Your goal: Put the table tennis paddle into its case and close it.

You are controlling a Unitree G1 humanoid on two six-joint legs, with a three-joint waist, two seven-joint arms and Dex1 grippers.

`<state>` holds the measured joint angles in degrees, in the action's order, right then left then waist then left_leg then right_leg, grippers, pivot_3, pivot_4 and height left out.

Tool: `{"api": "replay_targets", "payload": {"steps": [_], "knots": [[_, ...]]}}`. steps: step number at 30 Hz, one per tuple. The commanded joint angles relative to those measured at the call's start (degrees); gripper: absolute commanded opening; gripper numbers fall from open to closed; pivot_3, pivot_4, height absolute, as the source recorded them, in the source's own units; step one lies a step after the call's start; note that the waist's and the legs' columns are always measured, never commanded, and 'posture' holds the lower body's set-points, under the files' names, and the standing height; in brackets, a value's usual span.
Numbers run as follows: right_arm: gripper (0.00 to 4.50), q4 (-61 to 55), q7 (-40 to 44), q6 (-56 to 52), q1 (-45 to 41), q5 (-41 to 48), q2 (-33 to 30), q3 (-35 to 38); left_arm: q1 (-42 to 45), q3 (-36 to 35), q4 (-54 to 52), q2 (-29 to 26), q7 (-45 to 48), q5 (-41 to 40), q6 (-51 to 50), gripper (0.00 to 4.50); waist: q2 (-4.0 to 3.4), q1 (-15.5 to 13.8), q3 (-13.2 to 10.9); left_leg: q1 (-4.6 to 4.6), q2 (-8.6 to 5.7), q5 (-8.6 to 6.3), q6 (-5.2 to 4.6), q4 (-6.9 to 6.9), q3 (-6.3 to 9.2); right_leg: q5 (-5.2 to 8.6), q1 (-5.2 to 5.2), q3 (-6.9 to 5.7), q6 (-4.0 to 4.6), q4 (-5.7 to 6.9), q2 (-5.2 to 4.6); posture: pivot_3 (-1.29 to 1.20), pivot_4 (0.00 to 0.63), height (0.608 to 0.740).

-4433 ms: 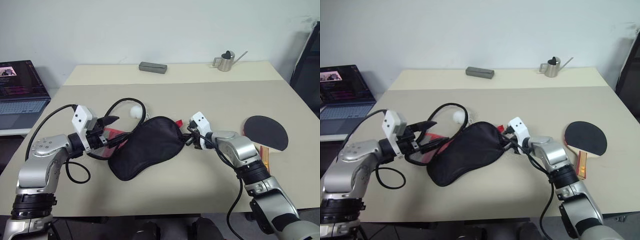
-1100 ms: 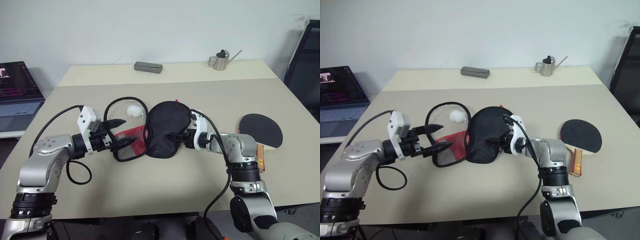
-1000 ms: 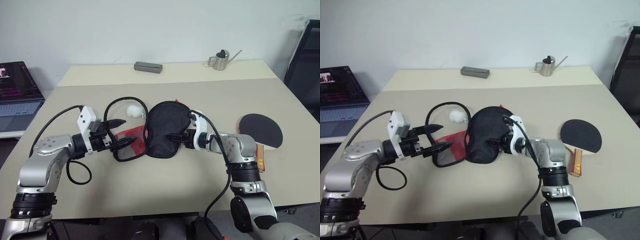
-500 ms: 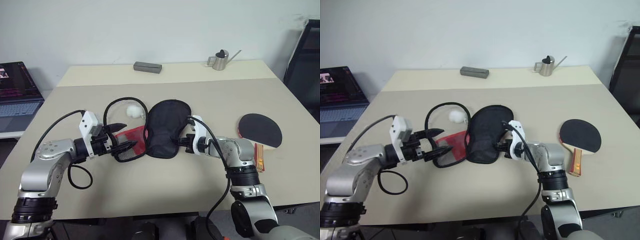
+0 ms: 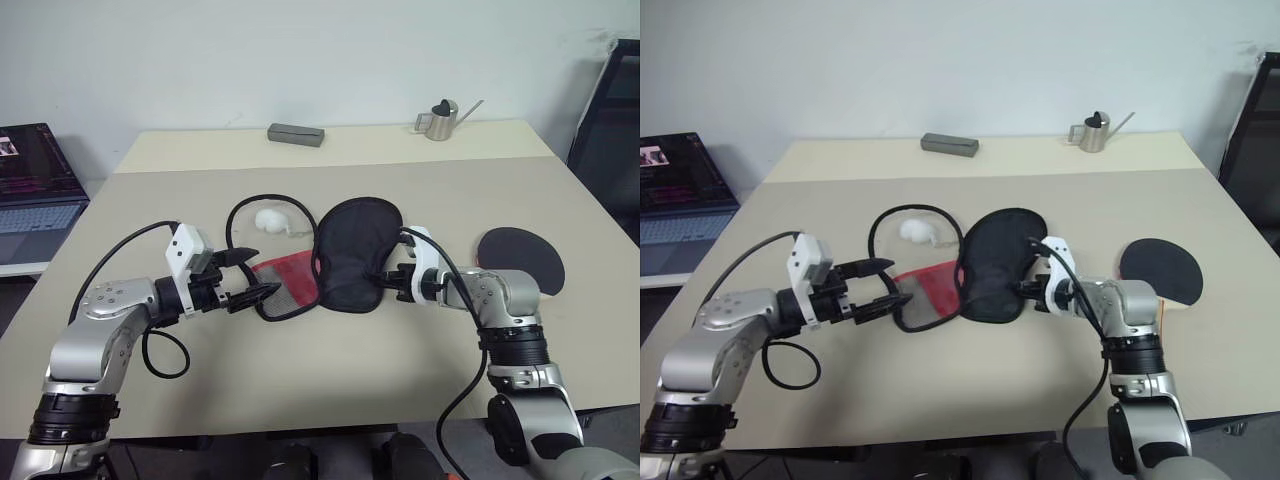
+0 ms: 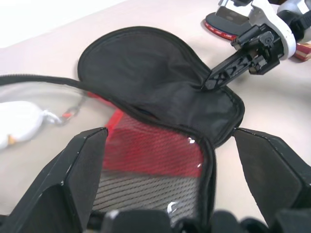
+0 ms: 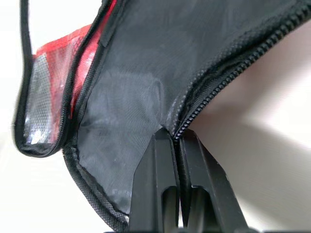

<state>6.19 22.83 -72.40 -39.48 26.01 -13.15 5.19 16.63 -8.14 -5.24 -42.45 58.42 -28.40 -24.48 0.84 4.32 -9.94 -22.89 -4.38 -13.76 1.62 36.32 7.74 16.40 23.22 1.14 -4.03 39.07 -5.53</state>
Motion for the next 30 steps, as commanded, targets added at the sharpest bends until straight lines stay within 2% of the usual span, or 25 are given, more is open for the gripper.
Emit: {"api": "replay_targets", "payload": {"steps": [1,11,30], "knots": [[0.04,-3.15,0.99,-0.69,-1.18,1.31,-1.77,0.69,1.21,-0.05,-0.36,0.03,0.61,0.04,1.26,4.5,0.0,0.02,0.0,0.0,0.0,0.0,0.0,0.0,-0.01,0.0,0.0,0.01,0.0,0.0,0.0,0.0,0.15,0.74],[0.04,-1.48,5.07,2.02,-1.76,-0.19,-8.47,-3.6,2.33,0.84,0.56,0.53,1.29,0.41,1.56,4.5,0.0,-0.12,0.0,-0.01,0.01,-0.01,-0.02,0.0,-0.01,0.0,-0.01,0.0,0.0,-0.02,0.01,0.0,0.15,0.74],[0.04,17.61,10.46,17.33,-11.39,-8.33,-9.29,-8.93,2.25,0.81,0.38,0.28,1.14,0.47,1.46,4.5,0.01,-0.09,0.0,-0.02,0.01,0.03,0.05,0.02,-0.02,-0.01,-0.01,0.0,0.0,-0.03,0.02,0.0,0.15,0.74]]}}
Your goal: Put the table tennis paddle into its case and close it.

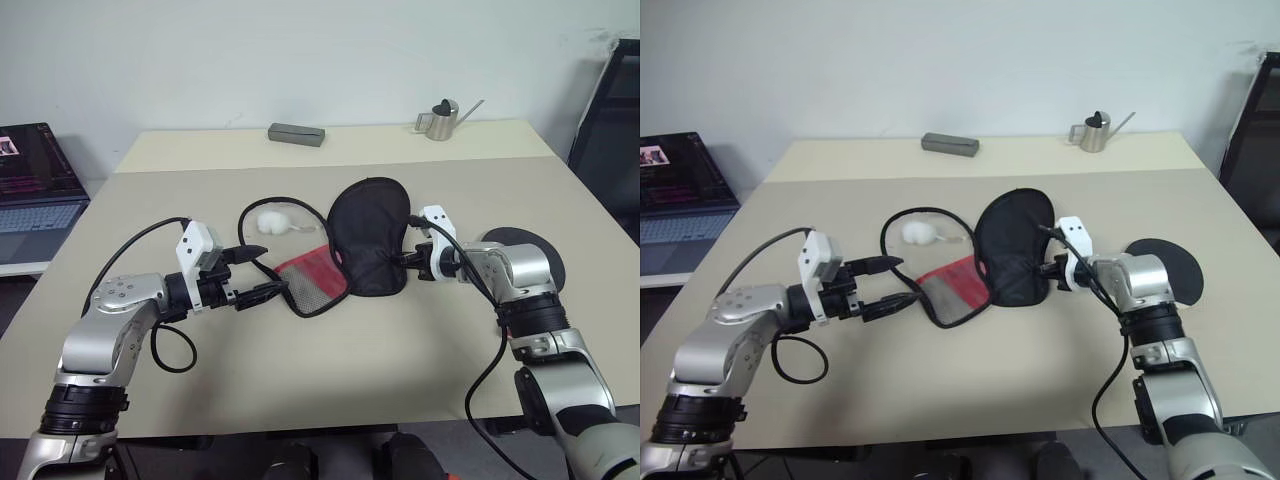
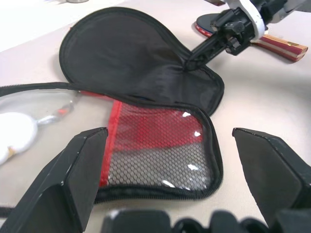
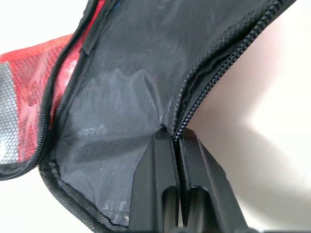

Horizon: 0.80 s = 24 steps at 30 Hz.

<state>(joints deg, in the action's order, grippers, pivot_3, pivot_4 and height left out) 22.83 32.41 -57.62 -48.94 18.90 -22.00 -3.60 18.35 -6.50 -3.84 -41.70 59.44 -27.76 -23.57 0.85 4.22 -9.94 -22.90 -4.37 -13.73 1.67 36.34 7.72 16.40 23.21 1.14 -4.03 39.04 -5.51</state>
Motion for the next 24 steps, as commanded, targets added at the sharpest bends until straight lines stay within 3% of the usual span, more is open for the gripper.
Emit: {"api": "replay_targets", "payload": {"steps": [1,8,11,15,24], "knots": [[0.04,1.74,1.14,3.02,-2.28,-1.84,-0.59,-0.55,0.51,-0.86,-1.05,-0.48,0.07,-0.17,0.53,4.5,0.0,0.0,0.0,0.0,0.0,0.0,0.0,0.0,0.0,0.0,0.0,0.0,0.0,0.0,0.0,0.0,0.15,0.74],[0.04,7.75,2.93,8.6,-4.94,-5.49,-1.38,-1.06,0.46,-1.0,-1.08,-0.67,0.17,-0.18,0.58,4.5,0.0,0.01,0.0,0.0,-0.01,0.01,0.02,0.0,0.0,0.0,0.0,0.0,0.0,0.0,0.0,0.0,0.15,0.74],[0.63,9.04,3.65,10.04,-5.65,-6.42,-1.51,-1.16,0.56,-0.98,-1.07,-0.71,0.21,-0.18,0.56,4.5,0.0,0.02,0.0,0.0,-0.01,0.01,0.02,0.0,-0.01,0.0,0.0,0.01,0.0,0.0,0.0,0.0,0.15,0.74],[1.9,10.18,3.83,11.87,-6.31,-8.28,-1.59,-1.57,0.67,-0.85,-1.04,-0.59,0.16,-0.16,0.53,4.5,0.0,0.06,0.0,0.0,0.0,0.01,0.02,0.0,0.0,0.0,0.0,0.0,0.0,0.0,0.0,0.0,0.15,0.74],[1.9,11.55,2.2,21.17,-7.66,-11.42,-3.17,0.17,0.6,-0.74,-1.32,-0.17,-0.09,-0.39,0.4,4.5,0.0,0.07,0.0,-0.01,0.0,0.03,0.06,0.0,0.0,0.0,0.01,0.0,0.0,-0.02,0.0,0.0,0.15,0.74]]}}
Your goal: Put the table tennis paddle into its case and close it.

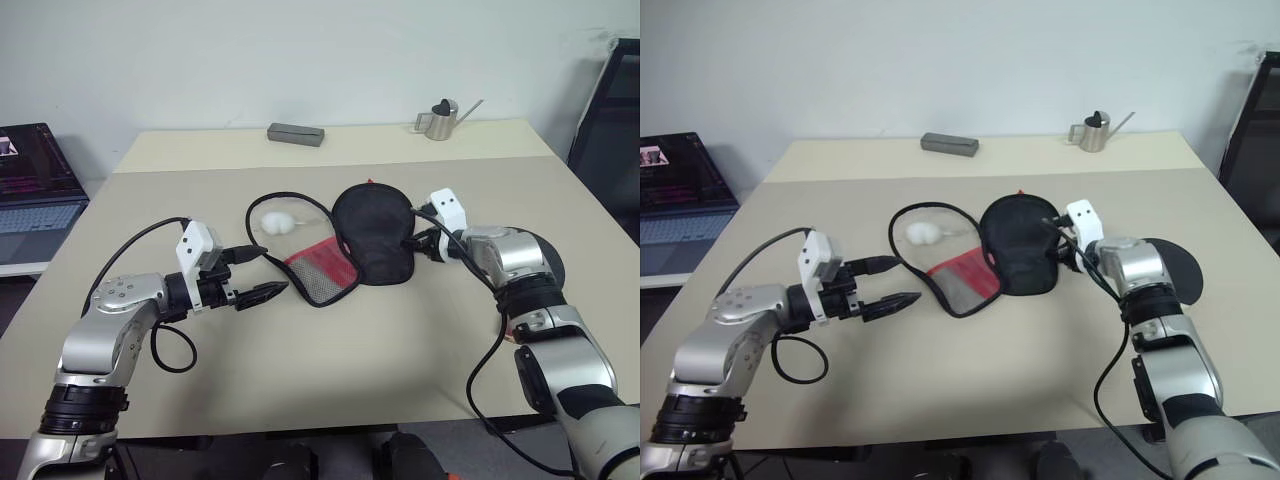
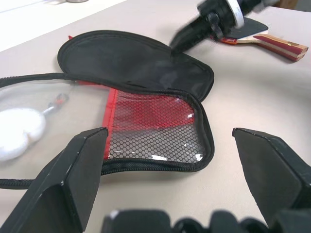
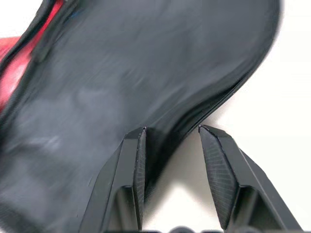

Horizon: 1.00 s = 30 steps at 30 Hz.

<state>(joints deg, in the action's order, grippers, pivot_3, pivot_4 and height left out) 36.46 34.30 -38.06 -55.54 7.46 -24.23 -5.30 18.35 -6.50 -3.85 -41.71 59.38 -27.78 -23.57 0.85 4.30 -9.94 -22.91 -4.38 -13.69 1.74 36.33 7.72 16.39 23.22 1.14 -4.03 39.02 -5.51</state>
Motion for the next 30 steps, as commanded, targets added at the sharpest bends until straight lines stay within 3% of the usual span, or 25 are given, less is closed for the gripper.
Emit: {"api": "replay_targets", "payload": {"steps": [1,7,10,16,22,30], "knots": [[1.9,-3.65,0.64,0.78,-0.57,0.62,-1.22,2.4,0.57,-0.79,-1.42,-0.07,-0.05,-0.53,0.34,4.5,0.0,0.0,0.0,0.0,0.0,0.0,0.0,0.0,0.0,0.0,0.0,0.0,0.0,0.0,0.0,0.0,0.15,0.74],[1.9,-18.73,1.93,-6.61,4.94,4.18,-3.52,5.5,0.46,-0.86,-2.45,0.3,-0.12,-1.11,-0.13,4.5,0.0,-0.08,0.0,-0.01,0.01,-0.01,-0.01,-0.01,0.0,0.0,0.0,0.0,0.0,-0.01,0.0,0.0,0.15,0.74],[2.47,-29.75,0.51,-12.38,10.74,6.12,-5.5,8.62,1.29,-0.37,-3.19,0.69,-0.24,-1.36,-0.45,4.5,0.0,-0.64,0.0,-0.02,0.01,-0.01,-0.02,0.0,0.01,0.0,0.0,0.0,0.0,-0.02,0.0,0.0,0.15,0.74],[4.49,-50.52,-9.13,-24.95,22.89,8.1,-3.97,17.53,4.89,1.55,-3.53,1.76,0.96,-1.92,-1.01,4.5,0.0,-1.61,0.0,-0.03,0.01,-0.04,-0.07,0.02,0.03,0.0,-0.02,-0.01,0.0,0.01,0.0,0.0,0.15,0.74],[4.49,-68.58,-18.92,-32.56,34.88,6.49,0.58,25.71,10.92,4.4,-1.12,3.66,3.17,-1.33,0.05,4.5,0.01,-2.14,0.01,-0.03,0.0,-0.04,-0.07,0.03,0.01,0.0,-0.03,0.0,0.0,0.02,0.0,0.0,0.15,0.74],[4.49,-78.89,-28.09,-36.79,44.93,2.47,5.67,29.01,18.1,8.82,0.97,7.05,8.41,-1.42,0.76,4.5,0.01,-2.22,0.02,0.01,0.01,-0.04,-0.07,0.08,0.0,-0.01,-0.06,0.01,-0.02,0.06,0.06,0.0,0.15,0.74]]}}
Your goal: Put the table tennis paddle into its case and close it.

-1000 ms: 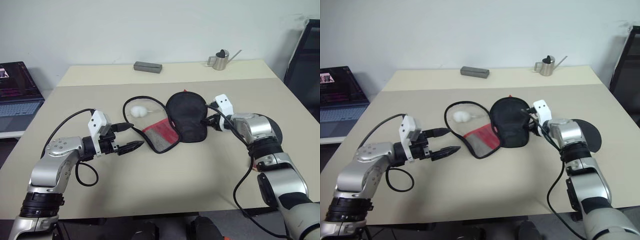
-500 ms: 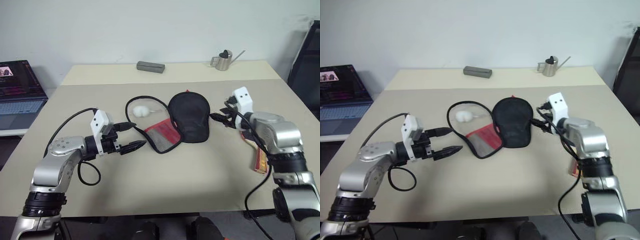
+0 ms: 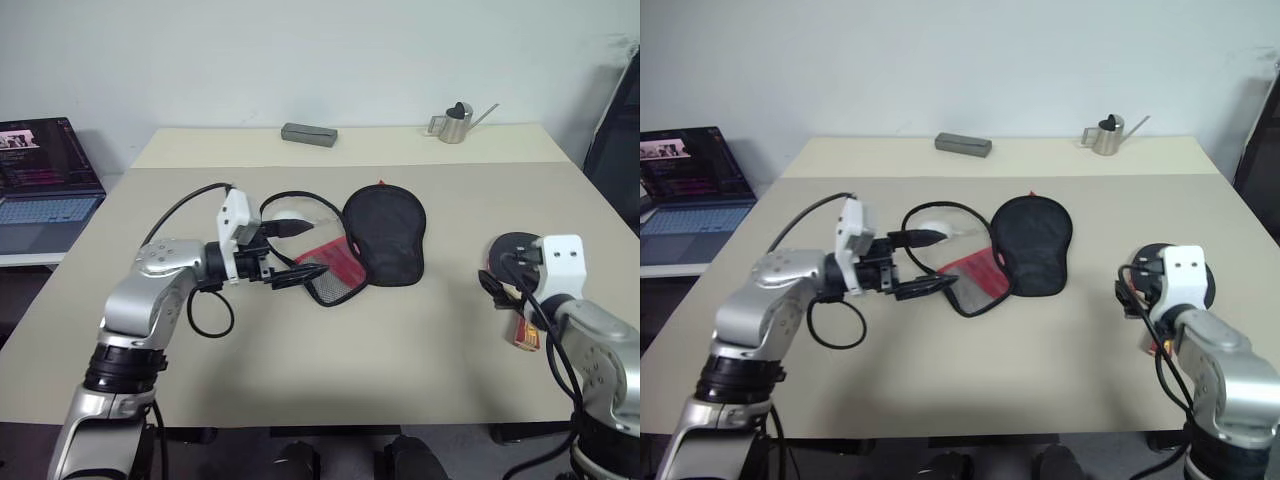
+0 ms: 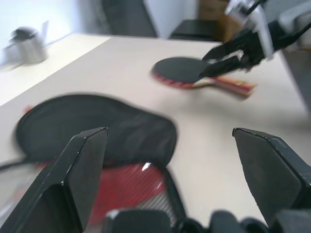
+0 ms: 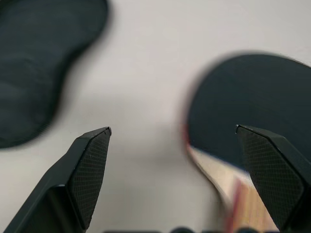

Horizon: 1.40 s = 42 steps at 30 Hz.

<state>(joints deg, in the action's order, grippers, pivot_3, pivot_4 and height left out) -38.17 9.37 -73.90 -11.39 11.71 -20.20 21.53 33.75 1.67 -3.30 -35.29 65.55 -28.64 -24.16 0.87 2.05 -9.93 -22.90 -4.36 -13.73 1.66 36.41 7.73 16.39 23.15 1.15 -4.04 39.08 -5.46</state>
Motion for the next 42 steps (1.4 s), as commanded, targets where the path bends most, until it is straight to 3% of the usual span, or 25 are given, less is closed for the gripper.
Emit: {"api": "replay_targets", "payload": {"steps": [1,7,16,33,42], "knots": [[4.49,-4.59,-3.79,-1.32,0.9,-1.98,2.31,2.45,3.28,0.97,0.92,0.9,2.76,-0.41,1.48,4.5,-0.01,0.12,0.0,0.01,0.0,0.0,0.0,0.0,0.0,0.0,-0.01,0.01,0.0,0.01,0.01,0.0,0.15,0.74],[4.49,-2.2,-9.0,1.06,2.15,-5.45,6.73,4.01,6.93,4.01,4.47,2.71,7.47,0.56,2.79,4.5,-0.01,0.25,0.01,0.03,0.01,0.01,0.0,0.02,0.03,-0.02,-0.04,-0.01,0.02,0.02,0.05,0.0,0.15,0.74],[4.49,6.0,-10.35,7.37,1.99,-6.47,9.2,2.82,8.32,4.93,6.11,3.98,9.47,1.74,3.98,4.5,-0.01,0.55,0.01,0.04,0.03,0.01,-0.01,0.02,0.01,-0.03,-0.04,0.02,0.03,0.02,0.08,0.0,0.15,0.74],[4.49,1.35,-12.83,6.7,8.53,-7.24,12.33,-1.27,6.27,4.44,4.72,3.44,8.71,1.85,3.76,4.5,0.03,0.66,0.08,0.06,0.06,0.0,-0.01,0.03,0.06,-0.04,-0.08,0.0,0.04,0.02,0.11,0.0,0.15,0.74],[4.49,1.96,-14.97,11.35,10.5,-9.14,12.52,-2.51,6.8,4.58,5.48,3.55,9.02,2.2,3.98,4.5,0.04,0.64,0.09,0.08,0.05,0.0,-0.02,0.03,0.07,-0.04,-0.1,-0.01,0.04,0.01,0.12,0.0,0.15,0.74]]}}
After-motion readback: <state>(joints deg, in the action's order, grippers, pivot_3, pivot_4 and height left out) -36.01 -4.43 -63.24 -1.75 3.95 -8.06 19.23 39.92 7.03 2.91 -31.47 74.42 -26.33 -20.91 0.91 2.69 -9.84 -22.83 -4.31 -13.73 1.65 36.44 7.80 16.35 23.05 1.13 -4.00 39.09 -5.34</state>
